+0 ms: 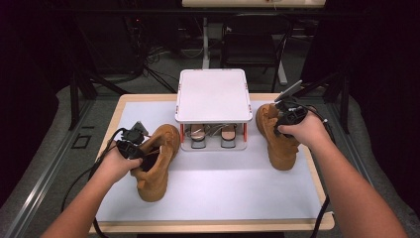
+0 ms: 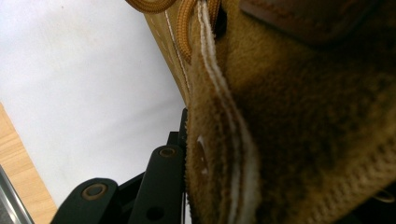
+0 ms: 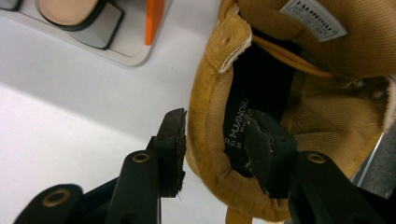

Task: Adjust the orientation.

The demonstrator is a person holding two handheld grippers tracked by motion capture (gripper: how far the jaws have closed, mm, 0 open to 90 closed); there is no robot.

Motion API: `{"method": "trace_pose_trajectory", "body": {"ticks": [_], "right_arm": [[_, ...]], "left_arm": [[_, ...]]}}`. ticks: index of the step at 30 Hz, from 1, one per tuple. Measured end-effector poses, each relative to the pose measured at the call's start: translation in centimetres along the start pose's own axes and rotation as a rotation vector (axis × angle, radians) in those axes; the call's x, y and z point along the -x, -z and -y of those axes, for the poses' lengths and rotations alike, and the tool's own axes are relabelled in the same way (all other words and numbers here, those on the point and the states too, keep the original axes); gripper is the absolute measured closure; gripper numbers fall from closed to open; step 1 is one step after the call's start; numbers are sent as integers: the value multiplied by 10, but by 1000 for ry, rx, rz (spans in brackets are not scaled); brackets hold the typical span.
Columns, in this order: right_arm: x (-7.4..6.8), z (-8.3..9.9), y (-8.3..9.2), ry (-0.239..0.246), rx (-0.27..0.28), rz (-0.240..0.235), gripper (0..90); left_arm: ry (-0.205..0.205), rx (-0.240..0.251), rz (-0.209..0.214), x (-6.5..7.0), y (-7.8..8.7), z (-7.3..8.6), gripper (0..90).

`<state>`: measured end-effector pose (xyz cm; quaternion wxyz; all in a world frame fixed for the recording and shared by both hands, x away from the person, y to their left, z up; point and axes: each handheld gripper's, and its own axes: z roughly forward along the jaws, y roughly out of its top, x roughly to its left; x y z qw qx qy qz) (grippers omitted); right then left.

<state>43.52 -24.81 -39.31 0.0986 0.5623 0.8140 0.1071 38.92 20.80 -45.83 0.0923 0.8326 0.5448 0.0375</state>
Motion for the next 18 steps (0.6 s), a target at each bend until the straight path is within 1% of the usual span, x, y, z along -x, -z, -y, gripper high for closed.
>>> {"method": "trace_pose_trajectory", "body": {"ticks": [1, 3, 5, 6, 8, 9, 13, 14, 15, 17, 18], "right_arm": [[0, -1, -7, -8, -13, -2, 589], [-1, -1, -14, -5, -20, 3, 613], [-4, -1, -19, 1, -26, 2, 674], [-4, -1, -20, 11, -30, 0, 707], [-6, -1, -21, 11, -26, -1, 720], [-7, -1, -20, 15, -25, 3, 743], [-9, 0, -19, 17, -25, -1, 760], [-10, 1, -19, 18, -27, -5, 761], [-10, 2, -18, 30, -41, -9, 762], [-13, 4, -17, 28, -37, -25, 762], [-13, 4, -17, 28, -37, -25, 762]], "left_arm": [[0, 0, 0, 0, 0, 0, 760], [-4, 0, -2, 0, 0, 0, 760], [-4, 0, -1, 0, 0, 0, 760], [-4, 0, -1, -1, 0, 0, 760], [-4, 0, -1, 0, 0, 0, 760], [-4, 0, -2, 0, 0, 0, 760], [-3, 1, -2, 0, 0, 0, 760], [-2, 1, 0, 0, 0, 0, 760], [1, 3, 2, 0, 0, 0, 759], [3, 3, 6, -1, 0, 0, 760], [3, 3, 6, -1, 0, 0, 760]]}}
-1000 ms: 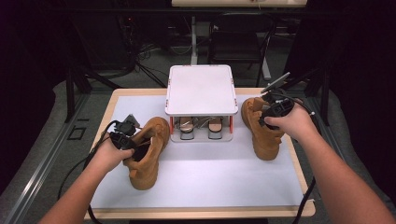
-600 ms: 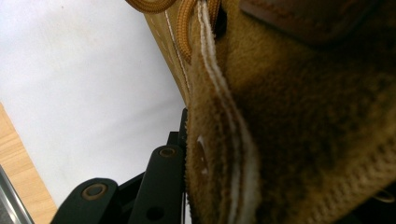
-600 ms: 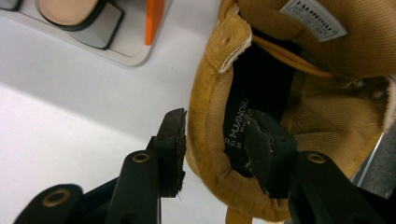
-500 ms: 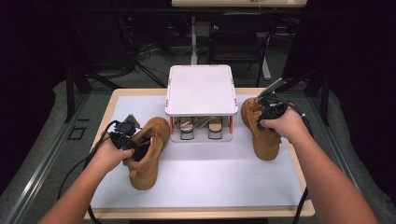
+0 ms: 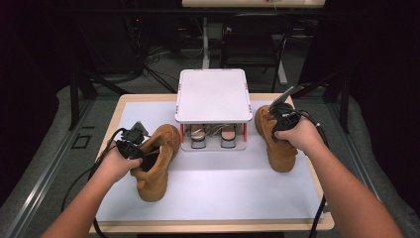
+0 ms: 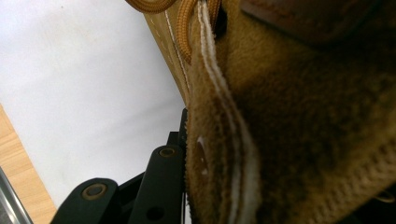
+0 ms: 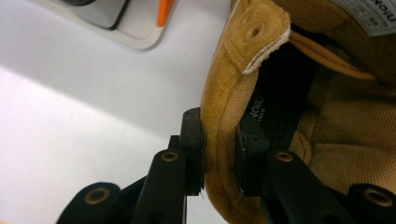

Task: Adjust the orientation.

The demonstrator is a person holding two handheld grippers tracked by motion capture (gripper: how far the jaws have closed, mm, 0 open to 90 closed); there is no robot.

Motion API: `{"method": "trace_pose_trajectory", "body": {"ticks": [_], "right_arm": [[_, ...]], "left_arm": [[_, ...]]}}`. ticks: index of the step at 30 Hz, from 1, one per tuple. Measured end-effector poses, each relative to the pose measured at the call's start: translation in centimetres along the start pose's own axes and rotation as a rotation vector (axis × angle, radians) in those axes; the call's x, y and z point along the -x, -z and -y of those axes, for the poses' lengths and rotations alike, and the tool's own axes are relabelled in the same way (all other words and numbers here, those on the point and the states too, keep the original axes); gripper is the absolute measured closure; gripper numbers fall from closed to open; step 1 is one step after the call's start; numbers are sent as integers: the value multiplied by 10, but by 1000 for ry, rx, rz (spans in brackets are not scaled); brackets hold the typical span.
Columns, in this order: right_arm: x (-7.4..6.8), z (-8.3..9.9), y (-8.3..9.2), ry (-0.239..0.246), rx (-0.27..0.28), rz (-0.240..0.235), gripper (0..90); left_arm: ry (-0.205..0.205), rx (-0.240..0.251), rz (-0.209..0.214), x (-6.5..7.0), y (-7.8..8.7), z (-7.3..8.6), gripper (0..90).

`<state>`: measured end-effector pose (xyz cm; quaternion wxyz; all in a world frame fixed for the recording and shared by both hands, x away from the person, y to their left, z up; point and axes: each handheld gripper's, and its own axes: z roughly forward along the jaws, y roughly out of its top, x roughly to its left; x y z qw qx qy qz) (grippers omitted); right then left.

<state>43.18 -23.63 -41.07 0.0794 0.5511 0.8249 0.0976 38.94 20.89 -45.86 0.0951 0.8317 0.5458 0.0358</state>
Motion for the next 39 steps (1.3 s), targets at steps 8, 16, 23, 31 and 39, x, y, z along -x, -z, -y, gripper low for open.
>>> {"method": "trace_pose_trajectory", "body": {"ticks": [8, 16, 23, 31, 39], "right_arm": [[-23, 19, 11, 103, -40, -25, 761], [-40, 37, 15, 127, -42, -43, 759], [-43, 43, 13, 136, -40, -50, 739], [-37, 42, 31, 120, -10, -69, 663], [-27, 38, 45, 99, 11, -43, 646]], "left_arm": [[-1, -1, -4, 1, 0, 0, 760], [-3, -4, -12, 2, 0, 0, 760], [-7, -5, -18, 2, 0, -1, 760], [-6, -7, -18, 2, 0, -1, 760], [-5, -10, -19, 2, 0, -1, 760]]}}
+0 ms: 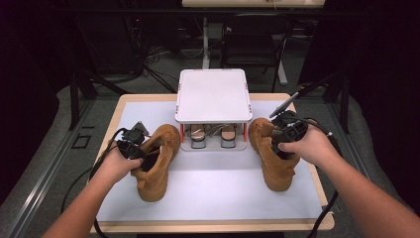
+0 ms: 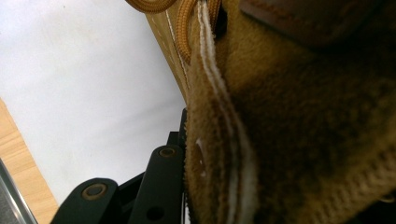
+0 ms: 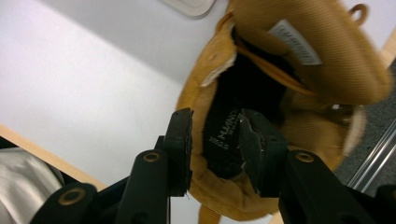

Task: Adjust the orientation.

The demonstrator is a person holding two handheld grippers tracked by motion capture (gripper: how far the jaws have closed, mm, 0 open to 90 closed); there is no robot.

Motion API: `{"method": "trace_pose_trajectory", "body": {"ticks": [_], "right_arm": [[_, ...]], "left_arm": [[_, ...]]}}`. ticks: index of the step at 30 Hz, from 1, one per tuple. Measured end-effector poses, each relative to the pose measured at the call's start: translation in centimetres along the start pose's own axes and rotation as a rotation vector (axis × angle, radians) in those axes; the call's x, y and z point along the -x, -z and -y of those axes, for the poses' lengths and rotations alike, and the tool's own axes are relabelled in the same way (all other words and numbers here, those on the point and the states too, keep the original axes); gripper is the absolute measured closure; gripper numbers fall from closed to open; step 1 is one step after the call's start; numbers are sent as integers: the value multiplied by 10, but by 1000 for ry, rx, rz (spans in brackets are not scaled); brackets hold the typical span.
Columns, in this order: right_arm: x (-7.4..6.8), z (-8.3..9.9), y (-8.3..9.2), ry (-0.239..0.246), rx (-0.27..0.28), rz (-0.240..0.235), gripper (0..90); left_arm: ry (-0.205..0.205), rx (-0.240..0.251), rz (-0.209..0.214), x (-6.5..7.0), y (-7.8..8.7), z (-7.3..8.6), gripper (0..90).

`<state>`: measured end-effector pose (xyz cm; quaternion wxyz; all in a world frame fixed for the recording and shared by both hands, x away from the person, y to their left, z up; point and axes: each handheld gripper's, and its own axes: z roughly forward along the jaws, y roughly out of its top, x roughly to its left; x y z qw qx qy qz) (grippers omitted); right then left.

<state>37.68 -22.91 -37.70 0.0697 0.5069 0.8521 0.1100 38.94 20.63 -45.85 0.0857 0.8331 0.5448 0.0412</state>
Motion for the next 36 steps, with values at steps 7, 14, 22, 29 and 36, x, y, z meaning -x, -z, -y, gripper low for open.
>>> {"method": "trace_pose_trajectory", "body": {"ticks": [7, 14, 22, 29, 36], "right_arm": [[19, 2, 15, -27, 0, 44, 641], [36, 10, 12, -53, -18, 88, 631], [52, 15, 4, -95, -25, 84, 624], [58, 17, -7, -121, -22, 68, 609], [60, 17, -23, -127, -39, 56, 607]], "left_arm": [[-3, 3, -4, 0, 0, 0, 760], [1, 3, -3, 0, -1, 0, 759], [0, -1, -3, 0, -1, -1, 759], [-1, -2, -6, 1, -1, -1, 759], [-5, 0, -4, 0, -1, -1, 760]]}}
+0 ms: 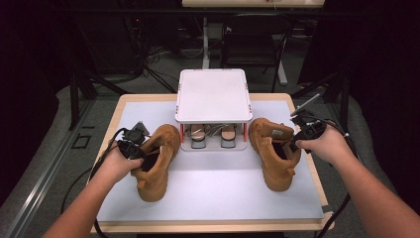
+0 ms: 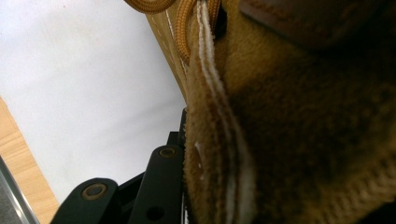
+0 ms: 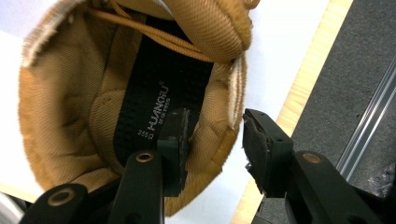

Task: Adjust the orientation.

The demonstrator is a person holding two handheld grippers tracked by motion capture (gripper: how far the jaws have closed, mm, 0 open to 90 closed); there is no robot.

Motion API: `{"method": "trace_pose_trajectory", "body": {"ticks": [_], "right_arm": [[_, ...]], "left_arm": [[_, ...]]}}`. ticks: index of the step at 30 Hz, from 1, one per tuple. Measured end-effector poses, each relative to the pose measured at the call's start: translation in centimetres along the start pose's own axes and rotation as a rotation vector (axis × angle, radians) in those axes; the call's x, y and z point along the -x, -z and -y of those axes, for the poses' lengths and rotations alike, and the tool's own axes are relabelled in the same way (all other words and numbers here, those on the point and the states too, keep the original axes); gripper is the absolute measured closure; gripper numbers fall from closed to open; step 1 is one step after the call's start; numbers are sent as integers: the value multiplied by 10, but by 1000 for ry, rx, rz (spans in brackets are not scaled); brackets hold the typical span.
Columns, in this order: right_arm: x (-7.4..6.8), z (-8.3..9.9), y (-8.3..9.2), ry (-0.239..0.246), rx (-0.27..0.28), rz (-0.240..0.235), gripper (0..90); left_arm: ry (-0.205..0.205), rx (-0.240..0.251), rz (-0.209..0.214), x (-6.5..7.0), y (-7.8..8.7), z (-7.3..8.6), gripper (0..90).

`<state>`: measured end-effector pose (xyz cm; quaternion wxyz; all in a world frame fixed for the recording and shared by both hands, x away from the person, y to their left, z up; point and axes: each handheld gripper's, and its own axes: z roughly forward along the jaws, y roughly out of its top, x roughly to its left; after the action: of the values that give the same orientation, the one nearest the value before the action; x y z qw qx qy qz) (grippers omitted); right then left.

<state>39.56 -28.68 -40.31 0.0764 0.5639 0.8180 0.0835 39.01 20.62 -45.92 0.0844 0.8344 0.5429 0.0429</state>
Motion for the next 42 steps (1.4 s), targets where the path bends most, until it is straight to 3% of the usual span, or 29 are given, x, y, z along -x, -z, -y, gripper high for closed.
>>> {"method": "trace_pose_trajectory", "body": {"ticks": [12, 15, 21, 31, 34, 39, 42], "right_arm": [[1, -2, -18, -8, -21, -11, 617], [0, -1, -27, -36, -10, -19, 626], [0, -1, -34, -33, -44, -26, 634], [-2, -2, -38, -32, -59, 2, 622], [-3, 0, -44, -61, -38, 3, 618], [-1, 2, -44, -50, -33, 16, 583], [-2, 3, -45, -68, -15, 31, 577]], "left_arm": [[6, -1, -1, 1, 0, 0, 760], [4, -2, -1, 1, 0, 0, 760], [2, -1, -2, 1, 0, 0, 760], [2, -4, -2, 1, 0, 0, 760], [-6, -5, -4, 1, 0, -1, 760], [-7, -5, -3, 1, 0, -1, 759], [-6, -6, -3, 1, 0, -1, 759]]}}
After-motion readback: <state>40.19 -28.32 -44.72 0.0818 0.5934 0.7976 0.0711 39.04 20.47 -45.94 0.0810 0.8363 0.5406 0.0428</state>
